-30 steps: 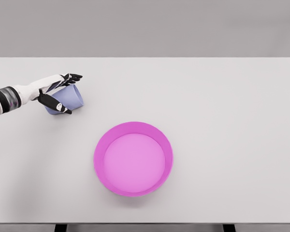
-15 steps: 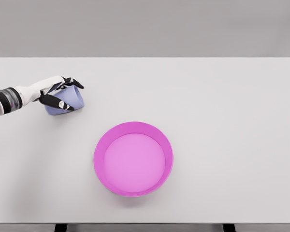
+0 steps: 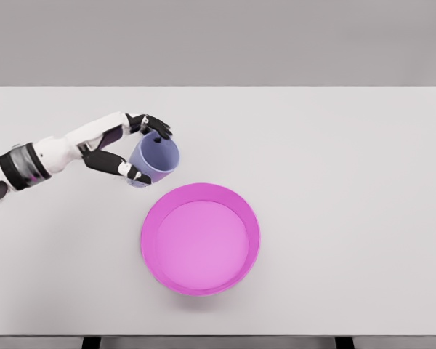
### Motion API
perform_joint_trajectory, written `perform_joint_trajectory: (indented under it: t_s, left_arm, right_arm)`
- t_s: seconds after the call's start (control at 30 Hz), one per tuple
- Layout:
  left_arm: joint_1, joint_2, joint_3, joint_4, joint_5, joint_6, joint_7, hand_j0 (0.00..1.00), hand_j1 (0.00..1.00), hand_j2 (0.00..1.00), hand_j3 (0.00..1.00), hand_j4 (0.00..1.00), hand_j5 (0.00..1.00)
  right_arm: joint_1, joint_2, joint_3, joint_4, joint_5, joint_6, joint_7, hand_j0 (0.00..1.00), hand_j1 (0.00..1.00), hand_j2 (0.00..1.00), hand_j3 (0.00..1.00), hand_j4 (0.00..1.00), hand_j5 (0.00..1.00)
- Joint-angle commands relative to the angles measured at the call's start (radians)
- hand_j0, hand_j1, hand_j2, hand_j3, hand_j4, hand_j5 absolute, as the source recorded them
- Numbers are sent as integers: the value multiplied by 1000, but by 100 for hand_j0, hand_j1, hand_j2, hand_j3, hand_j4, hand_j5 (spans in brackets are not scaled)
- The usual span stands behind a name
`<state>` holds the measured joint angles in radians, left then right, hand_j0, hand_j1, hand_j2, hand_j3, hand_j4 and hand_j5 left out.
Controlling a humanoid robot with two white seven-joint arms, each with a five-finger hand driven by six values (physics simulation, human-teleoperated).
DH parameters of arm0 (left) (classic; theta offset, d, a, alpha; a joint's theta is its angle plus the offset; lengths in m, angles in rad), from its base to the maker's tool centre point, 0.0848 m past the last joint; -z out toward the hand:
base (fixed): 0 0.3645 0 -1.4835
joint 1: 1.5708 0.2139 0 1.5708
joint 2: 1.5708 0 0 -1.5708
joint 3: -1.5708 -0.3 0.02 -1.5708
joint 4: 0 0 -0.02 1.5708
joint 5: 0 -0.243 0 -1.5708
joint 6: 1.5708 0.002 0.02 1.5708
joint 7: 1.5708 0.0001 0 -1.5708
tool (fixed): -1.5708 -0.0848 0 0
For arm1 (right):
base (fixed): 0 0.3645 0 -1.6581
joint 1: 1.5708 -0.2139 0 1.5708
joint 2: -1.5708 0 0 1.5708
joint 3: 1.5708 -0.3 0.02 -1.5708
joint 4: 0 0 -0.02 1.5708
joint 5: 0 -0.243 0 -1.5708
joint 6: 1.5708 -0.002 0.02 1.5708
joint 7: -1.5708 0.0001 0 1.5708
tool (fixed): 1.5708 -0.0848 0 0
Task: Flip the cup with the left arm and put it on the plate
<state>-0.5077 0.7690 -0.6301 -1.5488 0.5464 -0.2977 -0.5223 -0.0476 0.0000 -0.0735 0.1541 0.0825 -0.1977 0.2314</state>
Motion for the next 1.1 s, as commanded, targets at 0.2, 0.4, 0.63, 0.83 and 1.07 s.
perform_joint_trajectory:
  t_s: [0.2,0.4,0.63,0.83,1.07]
  left_arm:
    - [2,35,9,-85,125,-34,-4,57,57,57,57,57,57]
    - [57,38,26,-171,129,-67,-2,56,56,56,56,56,56]
    - [112,15,24,-195,115,-64,4,55,55,55,55,55,55]
    - [109,3,21,-195,87,-63,5,54,54,54,54,54,54]
    - [124,-42,21,-189,-13,-55,18,55,55,55,55,55,55]
  right_arm:
    - [0,0,0,-1,2,0,0,100,100,100,100,100,100]
    - [0,0,0,-1,0,0,0,100,100,100,100,100,100]
    - [0,0,0,1,0,0,0,100,100,100,100,100,100]
    - [0,0,0,-1,0,0,0,100,100,100,100,100,100]
    - [0,0,0,1,0,0,0,100,100,100,100,100,100]
